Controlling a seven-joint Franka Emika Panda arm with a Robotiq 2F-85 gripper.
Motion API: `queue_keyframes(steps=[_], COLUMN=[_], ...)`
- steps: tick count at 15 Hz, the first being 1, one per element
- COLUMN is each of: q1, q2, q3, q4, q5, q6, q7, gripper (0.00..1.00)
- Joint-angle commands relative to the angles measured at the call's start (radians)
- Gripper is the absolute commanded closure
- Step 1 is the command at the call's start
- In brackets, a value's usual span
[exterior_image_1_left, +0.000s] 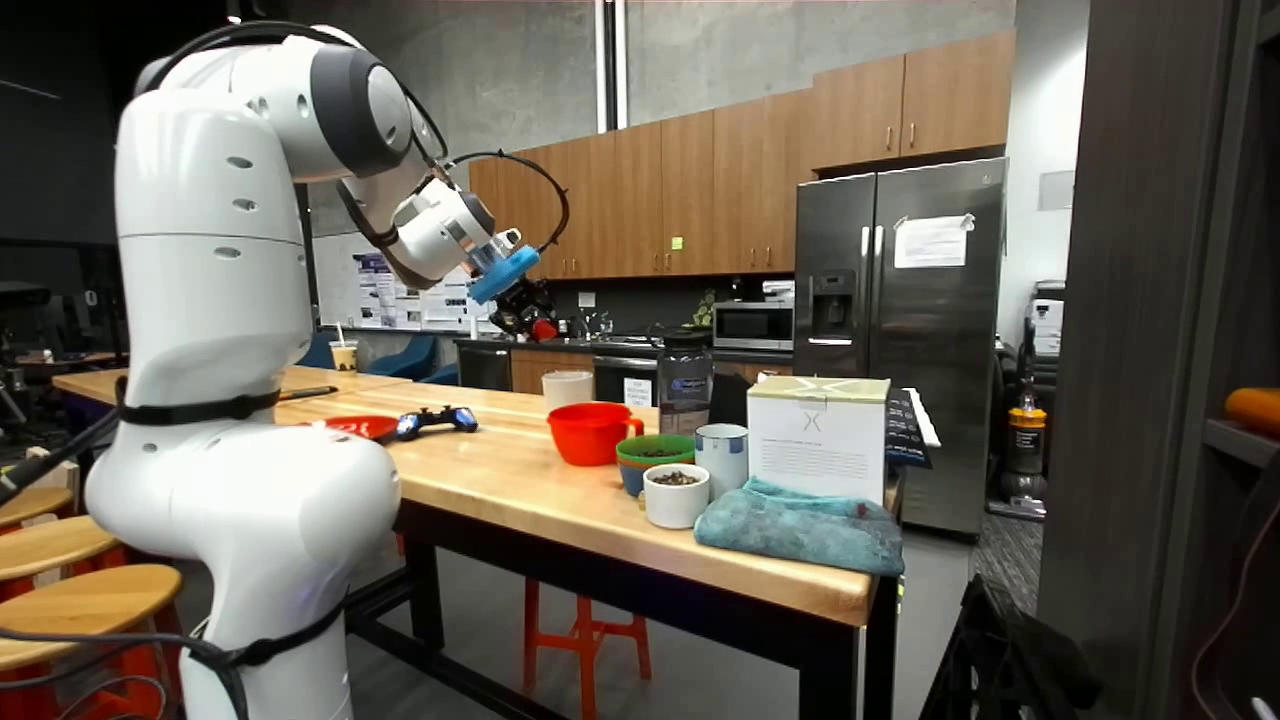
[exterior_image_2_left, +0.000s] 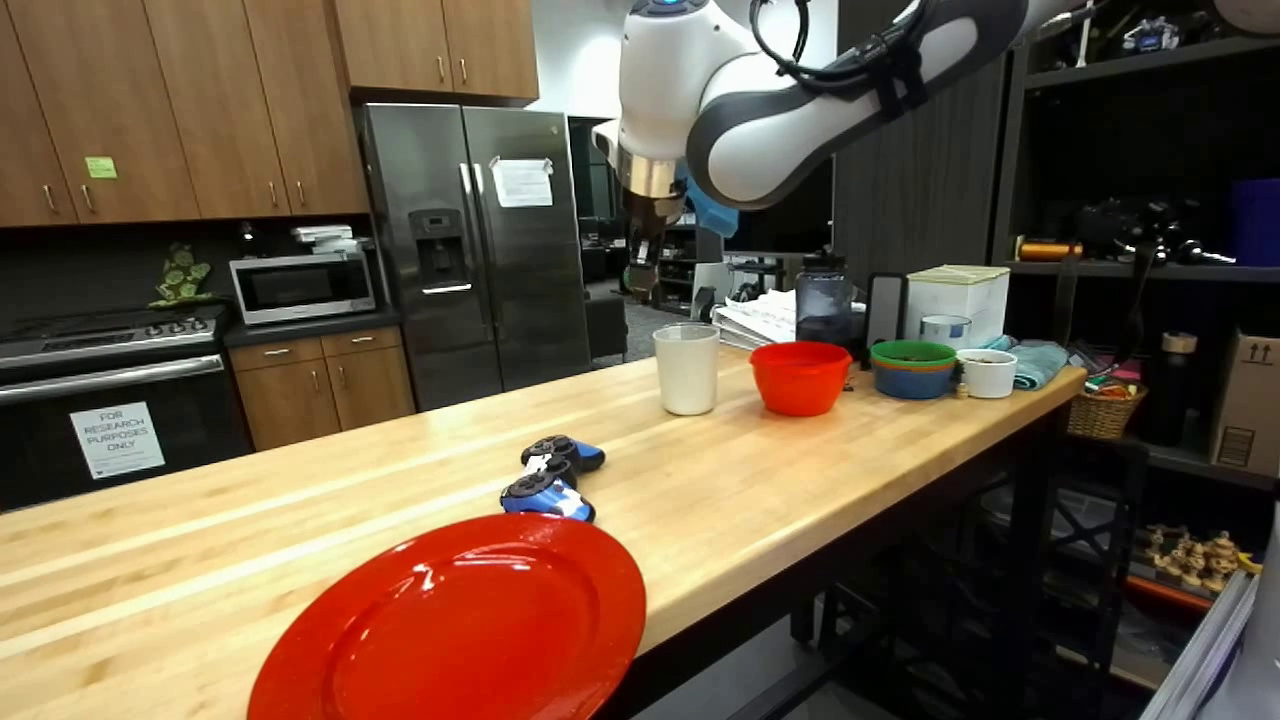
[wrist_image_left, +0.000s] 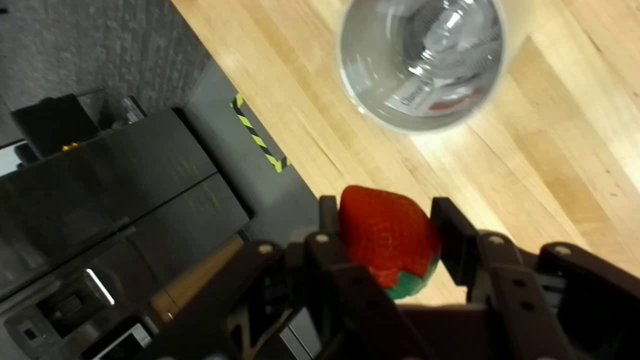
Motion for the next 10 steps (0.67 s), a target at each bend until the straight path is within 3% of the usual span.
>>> queue_keyframes(steps=[1,4,10], q1=[-0.001,0.008,0.011], q2=[0.005,0.022,0.050], q3=[0.012,0.031,0.079], q4=[0.004,0.004,0.019], q5=[0.203,0.446,0.885], q6=[0.091,0.104,-0.022], q7=[-0.147,-0.330,-0.668], gripper=[0.77,0.77,0.77])
